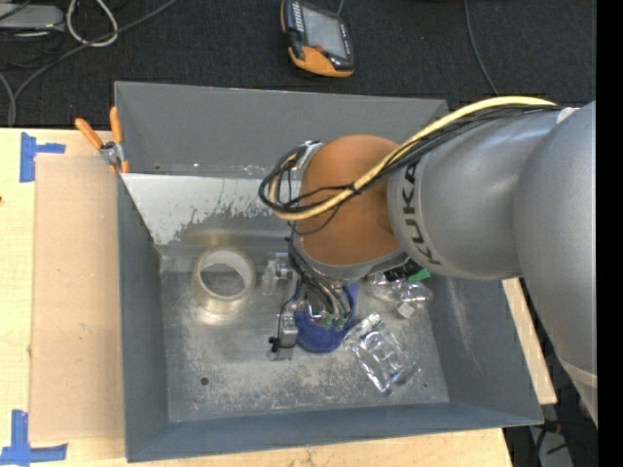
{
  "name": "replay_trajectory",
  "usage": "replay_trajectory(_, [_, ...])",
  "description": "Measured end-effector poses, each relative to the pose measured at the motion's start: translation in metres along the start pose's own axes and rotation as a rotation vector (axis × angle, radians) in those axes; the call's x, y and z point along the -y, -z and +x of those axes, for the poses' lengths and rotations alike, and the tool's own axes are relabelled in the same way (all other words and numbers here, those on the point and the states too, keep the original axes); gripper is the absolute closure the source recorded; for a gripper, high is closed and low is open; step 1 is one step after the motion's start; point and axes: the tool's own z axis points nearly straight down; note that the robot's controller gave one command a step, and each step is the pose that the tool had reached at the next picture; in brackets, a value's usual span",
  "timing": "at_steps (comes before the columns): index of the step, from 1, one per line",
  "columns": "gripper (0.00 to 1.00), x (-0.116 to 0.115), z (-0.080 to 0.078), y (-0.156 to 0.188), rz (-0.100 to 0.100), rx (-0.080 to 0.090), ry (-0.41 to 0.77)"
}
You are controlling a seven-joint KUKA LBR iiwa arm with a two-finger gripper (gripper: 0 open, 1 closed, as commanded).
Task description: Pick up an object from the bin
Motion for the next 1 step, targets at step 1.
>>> replay_trajectory(1, [0.0,0.0,0.0,0.0,0.0,0.0,0.0])
